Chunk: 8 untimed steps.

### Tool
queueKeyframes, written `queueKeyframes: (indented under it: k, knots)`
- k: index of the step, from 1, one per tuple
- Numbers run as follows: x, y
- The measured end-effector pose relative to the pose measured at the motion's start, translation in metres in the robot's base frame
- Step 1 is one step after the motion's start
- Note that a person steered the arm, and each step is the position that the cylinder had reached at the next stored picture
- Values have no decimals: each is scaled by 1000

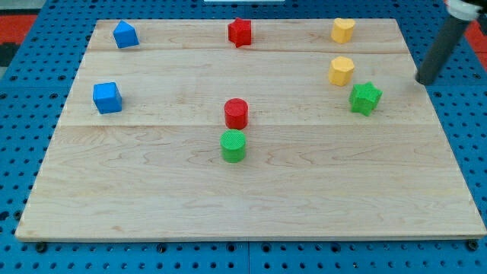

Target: Move the red circle and the yellow hexagon towards the bottom left of the board

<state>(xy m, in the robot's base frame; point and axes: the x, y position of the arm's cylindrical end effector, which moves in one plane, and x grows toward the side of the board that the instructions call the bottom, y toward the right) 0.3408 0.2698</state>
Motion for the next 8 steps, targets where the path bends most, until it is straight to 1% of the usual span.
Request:
queueKeyframes:
  k: [2,3,5,6,7,8]
  knots:
    - [-13,-127]
    - [-13,-164]
    - [-12,-172]
    - [42,-211]
    - [80,-222]
    - [73,-293]
